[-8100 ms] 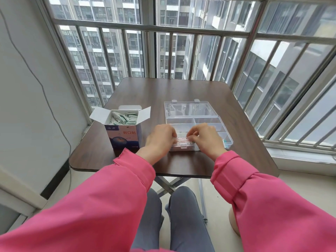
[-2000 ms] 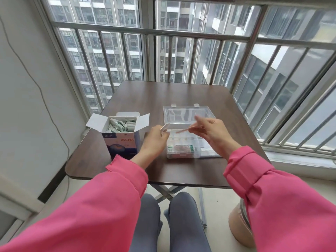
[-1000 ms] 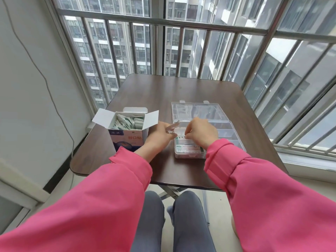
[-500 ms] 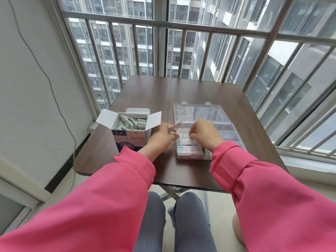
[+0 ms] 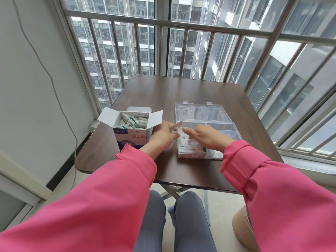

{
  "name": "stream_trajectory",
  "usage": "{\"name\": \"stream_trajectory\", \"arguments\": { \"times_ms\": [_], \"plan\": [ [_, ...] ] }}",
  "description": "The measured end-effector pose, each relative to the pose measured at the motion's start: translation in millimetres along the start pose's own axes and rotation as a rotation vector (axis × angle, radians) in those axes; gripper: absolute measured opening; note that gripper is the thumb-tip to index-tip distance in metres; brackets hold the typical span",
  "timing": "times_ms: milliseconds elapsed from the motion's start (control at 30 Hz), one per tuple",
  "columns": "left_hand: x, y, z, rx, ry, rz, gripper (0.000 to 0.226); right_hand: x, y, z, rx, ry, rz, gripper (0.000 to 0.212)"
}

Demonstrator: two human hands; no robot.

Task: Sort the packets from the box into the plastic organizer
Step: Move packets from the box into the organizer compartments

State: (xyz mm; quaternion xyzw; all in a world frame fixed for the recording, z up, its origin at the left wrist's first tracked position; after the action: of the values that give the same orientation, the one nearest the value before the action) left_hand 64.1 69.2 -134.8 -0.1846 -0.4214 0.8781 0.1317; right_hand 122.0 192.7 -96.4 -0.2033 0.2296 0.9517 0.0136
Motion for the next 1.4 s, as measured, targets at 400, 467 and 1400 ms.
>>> {"name": "stream_trajectory", "arguments": {
  "times_ms": [400,467,1400],
  "plan": [
    [-16.5,-15.1,4.0,-0.017,-0.051,-0.131,0.025,1.2,-4.4,12.4,0.216,-0.153,0.070,0.044],
    [-19.6,-21.3,1.2,-0.085,0.004,-0.183,0.019,-1.1,-8.5,19.0,0.440,-0.231,0.116,0.023],
    [-9.8,-15.6,5.0,-0.296,-0.068,-0.094,0.016,1.8,-35.2,13.6,0.321,-0.452,0.012,0.011]
  ]
}}
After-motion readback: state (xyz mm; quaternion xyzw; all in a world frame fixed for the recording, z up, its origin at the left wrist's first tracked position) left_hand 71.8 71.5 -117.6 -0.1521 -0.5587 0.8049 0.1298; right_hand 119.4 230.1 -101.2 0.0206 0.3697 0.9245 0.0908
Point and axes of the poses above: each hand's wrist, its own x-axis towards the middle knuckle, its own z-axis out of the back of the hand, y = z × x, the point moved 5 cm from there along x, towards the middle knuckle, and after that the axes turned 9 degrees about y, right-handed, at the moved point
